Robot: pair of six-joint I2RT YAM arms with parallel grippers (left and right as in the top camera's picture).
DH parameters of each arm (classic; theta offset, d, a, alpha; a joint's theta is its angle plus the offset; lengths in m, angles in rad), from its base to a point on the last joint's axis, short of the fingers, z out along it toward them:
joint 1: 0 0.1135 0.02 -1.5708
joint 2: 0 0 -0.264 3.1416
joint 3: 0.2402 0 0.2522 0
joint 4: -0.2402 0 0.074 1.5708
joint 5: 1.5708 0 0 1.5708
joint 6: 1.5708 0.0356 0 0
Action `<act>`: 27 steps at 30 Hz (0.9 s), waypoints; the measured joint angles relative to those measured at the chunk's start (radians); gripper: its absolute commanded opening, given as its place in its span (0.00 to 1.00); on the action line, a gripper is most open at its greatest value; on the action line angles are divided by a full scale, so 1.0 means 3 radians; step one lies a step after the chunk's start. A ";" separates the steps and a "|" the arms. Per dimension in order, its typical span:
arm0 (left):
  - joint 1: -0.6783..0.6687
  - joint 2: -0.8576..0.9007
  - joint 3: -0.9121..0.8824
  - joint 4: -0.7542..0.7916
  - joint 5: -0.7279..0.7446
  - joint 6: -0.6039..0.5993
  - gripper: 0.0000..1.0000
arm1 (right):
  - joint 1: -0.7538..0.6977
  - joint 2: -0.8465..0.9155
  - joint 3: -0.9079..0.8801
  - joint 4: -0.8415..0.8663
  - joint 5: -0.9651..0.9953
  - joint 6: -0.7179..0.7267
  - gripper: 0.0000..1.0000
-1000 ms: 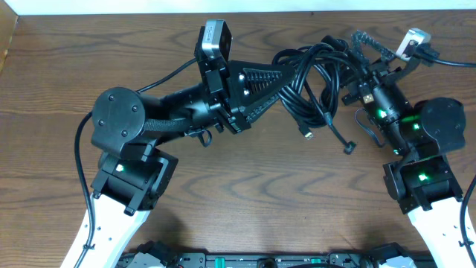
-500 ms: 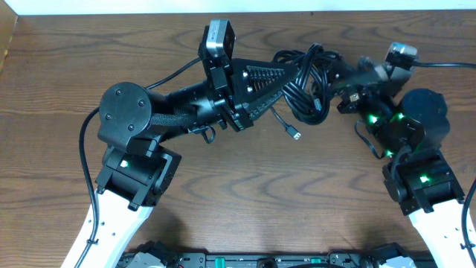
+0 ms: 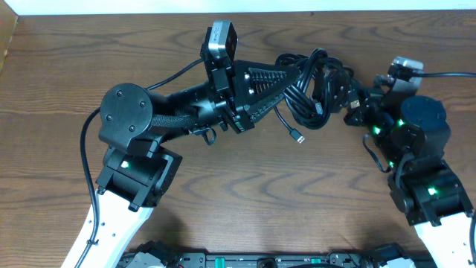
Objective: Untangle cables
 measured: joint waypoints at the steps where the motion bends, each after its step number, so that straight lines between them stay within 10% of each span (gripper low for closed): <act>1: -0.0001 0.0000 0.0000 0.0000 0.0000 0.0000 0.08 | 0.0000 -0.0028 0.0000 -0.0051 0.0038 -0.0003 0.99; 11: 0.0128 0.0003 0.0000 -0.0011 -0.0003 0.0197 0.08 | 0.0001 -0.0202 0.0004 -0.0295 0.0326 -0.0029 0.99; 27: 0.0642 0.0095 0.0000 -0.0086 0.0219 0.1606 0.07 | -0.0010 -0.0420 0.0003 -0.0384 0.0045 -0.0668 0.99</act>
